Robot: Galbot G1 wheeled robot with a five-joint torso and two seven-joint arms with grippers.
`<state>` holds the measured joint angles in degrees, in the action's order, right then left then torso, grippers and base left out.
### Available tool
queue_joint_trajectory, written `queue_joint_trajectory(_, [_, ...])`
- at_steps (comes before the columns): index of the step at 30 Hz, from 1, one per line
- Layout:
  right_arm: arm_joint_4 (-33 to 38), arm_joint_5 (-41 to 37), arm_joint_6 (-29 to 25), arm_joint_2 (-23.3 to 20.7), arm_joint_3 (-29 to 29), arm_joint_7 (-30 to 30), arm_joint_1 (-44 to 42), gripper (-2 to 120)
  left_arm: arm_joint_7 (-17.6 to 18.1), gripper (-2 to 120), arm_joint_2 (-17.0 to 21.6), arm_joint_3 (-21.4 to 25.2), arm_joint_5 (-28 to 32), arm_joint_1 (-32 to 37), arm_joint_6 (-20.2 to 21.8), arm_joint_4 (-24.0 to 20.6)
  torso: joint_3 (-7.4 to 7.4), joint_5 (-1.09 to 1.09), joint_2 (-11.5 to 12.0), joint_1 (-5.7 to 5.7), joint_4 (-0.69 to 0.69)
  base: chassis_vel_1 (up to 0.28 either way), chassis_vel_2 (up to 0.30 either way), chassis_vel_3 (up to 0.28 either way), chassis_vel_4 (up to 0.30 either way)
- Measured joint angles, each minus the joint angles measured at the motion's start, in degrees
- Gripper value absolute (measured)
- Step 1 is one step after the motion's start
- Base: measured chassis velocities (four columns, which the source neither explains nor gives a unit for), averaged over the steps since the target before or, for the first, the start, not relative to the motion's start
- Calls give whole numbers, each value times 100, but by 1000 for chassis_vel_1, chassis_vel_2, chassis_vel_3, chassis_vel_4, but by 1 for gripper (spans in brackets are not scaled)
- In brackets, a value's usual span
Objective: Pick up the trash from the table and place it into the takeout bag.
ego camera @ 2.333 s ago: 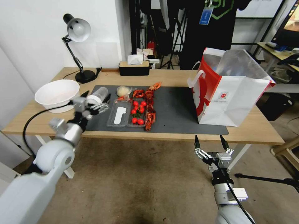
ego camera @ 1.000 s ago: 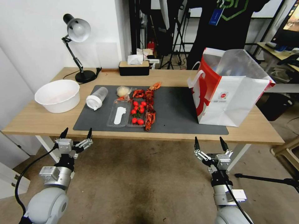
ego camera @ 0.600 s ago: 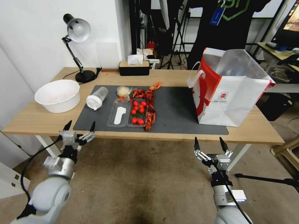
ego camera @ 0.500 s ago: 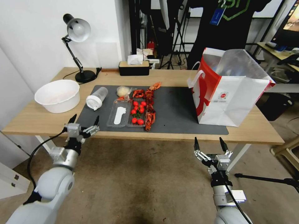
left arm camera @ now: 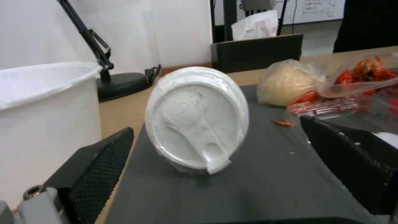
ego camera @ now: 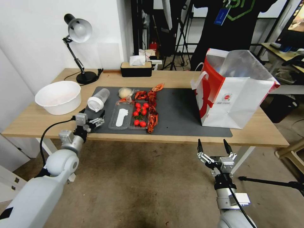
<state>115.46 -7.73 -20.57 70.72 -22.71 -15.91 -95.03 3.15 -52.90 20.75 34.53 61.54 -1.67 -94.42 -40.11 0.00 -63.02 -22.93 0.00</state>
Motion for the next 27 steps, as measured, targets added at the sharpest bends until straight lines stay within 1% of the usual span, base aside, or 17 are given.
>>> queue_joint_trajectory(10, [2, 17, 10, 9, 1, -5, 3, 100, -14, 100, 71, -287, 131, -565, 78, 456, 0, -1, 0, 1, 0, 0, 0, 0, 0])
queue_joint_trajectory(27, [-9, 17, 9, -7, 4, -11, 9, 100, -15, 100, 58, -641, 171, -1077, 133, 786, 0, 0, 0, 1, 0, 0, 0, 0, 0])
